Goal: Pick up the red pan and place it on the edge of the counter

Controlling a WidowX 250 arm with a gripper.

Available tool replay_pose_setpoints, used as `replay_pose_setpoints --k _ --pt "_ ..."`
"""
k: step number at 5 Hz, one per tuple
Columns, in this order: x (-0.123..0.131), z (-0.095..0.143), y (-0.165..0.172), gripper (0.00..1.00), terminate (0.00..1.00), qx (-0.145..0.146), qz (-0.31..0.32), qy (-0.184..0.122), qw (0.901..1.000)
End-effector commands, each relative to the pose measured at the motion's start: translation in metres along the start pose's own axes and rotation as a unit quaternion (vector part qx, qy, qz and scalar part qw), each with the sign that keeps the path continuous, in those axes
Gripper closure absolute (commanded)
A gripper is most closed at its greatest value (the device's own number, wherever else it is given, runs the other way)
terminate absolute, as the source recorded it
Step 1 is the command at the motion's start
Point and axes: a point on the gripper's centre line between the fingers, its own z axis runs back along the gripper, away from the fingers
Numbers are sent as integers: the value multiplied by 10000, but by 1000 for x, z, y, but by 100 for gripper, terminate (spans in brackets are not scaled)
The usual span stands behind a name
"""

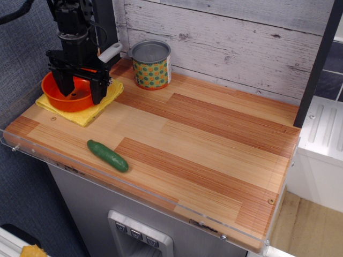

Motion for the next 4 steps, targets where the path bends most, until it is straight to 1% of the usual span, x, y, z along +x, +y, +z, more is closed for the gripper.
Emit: replay_pose_setpoints --k 1,2,4 --pt "6 12 10 0 0 75 85 -239 9996" --pt "5 15 8 100 0 95 87 -280 9995" --pt "4 29 5 100 0 207 138 -374 9990"
